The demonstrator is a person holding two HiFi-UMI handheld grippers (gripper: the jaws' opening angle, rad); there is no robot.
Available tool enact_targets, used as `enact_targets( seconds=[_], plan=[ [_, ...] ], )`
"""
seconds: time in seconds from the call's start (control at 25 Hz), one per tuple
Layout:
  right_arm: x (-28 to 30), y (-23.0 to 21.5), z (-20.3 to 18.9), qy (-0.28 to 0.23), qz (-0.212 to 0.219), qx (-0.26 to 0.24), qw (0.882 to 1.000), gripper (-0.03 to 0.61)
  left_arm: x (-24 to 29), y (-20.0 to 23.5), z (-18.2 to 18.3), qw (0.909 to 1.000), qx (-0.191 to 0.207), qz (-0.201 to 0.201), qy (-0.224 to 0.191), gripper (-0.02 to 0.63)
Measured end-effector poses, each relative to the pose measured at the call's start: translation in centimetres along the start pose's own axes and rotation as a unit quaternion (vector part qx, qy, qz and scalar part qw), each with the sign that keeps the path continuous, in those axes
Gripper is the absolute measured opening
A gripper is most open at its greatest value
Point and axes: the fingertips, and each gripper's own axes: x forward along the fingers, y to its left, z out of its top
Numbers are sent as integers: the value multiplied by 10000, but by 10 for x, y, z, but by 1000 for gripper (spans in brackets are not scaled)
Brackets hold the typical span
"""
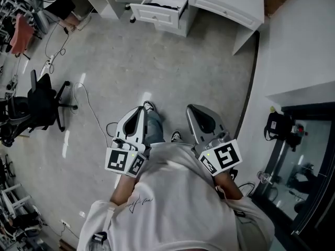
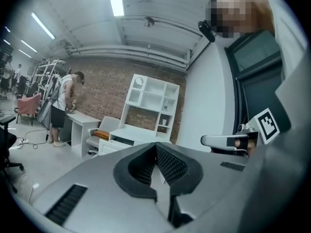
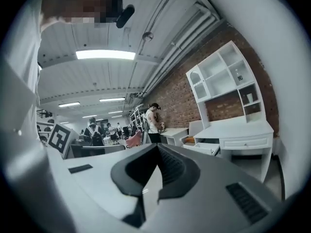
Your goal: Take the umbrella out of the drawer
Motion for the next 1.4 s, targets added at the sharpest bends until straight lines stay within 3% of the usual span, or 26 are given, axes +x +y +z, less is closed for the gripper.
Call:
enact_targets(
  seconds=[0.72,1.04,1.4],
  plan=[
    [168,-15,11,642,-112,-158,9978,25,86,129,40,9988,-426,-193,117,15],
    [245,-11,26,725,104,31,9973,25,118,198,65,9994,-270,-204,39,17],
    [331,-11,27,1258,-90,-92,9920,25,152,262,89,9989,-243,-399,-9,17]
  ],
)
